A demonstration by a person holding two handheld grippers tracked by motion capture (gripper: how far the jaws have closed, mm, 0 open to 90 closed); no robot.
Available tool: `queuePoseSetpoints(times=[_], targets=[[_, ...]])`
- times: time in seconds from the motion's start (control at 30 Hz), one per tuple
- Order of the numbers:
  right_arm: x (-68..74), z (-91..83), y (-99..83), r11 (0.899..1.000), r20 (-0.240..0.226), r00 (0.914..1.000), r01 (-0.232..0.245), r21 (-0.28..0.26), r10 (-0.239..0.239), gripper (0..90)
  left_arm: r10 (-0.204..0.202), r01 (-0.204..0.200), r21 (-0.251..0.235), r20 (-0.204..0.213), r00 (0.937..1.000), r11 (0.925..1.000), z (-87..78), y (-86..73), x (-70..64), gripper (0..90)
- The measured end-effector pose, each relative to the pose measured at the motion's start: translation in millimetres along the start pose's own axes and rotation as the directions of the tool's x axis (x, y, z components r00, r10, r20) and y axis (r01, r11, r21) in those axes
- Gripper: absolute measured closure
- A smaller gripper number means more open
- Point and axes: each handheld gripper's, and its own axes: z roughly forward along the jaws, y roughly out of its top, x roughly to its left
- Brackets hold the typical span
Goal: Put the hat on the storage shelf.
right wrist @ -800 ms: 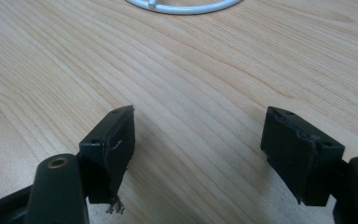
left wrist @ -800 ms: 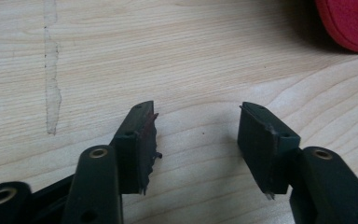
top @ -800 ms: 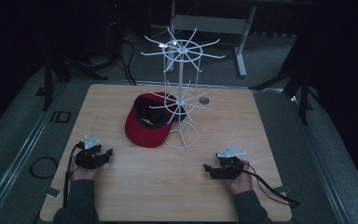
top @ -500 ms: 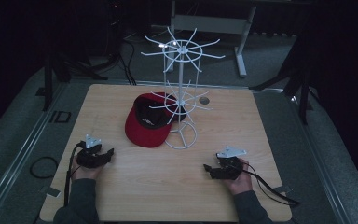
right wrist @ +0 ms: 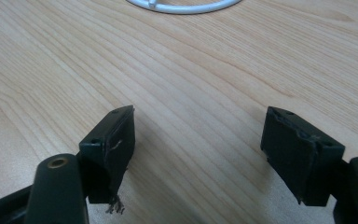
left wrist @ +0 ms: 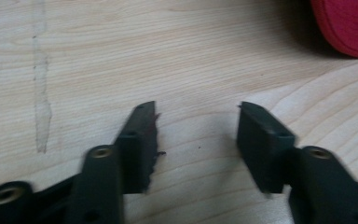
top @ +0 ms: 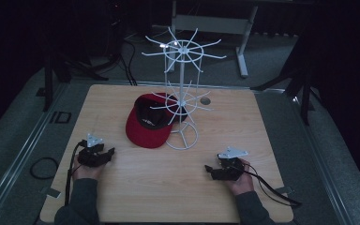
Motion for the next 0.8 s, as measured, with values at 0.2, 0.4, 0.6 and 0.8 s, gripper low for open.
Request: queuePoseSetpoints(times=[0.2,0.4,0.6,0.8], targets=[[0.5,0.1,0.1,1.0,-0.003,1.0,0.002,0.002,-0.002,23.6,0.027,-0.027,0.023,-0.003,0.9996,0.9994,-5.8,15.2,-2.5,56.3],[1.2,0.6,0.3,1.0,-0.014,0.9998,0.015,0.007,-0.014,21.7,0.029,-0.028,-0.042,0.028,0.9992,0.9987,-18.1,38.6,-5.0,55.2],[1.2,0.6,0.3,1.0,-0.014,0.9998,0.014,0.007,-0.014,21.7,0.039,-0.034,-0.073,0.062,0.9973,0.9968,-22.9,58.4,-8.4,53.4],[1.2,0.6,0.3,1.0,-0.014,0.9998,0.013,0.007,-0.012,21.7,0.031,-0.023,-0.073,0.108,0.9936,0.997,-13.7,74.3,-10.5,52.7]])
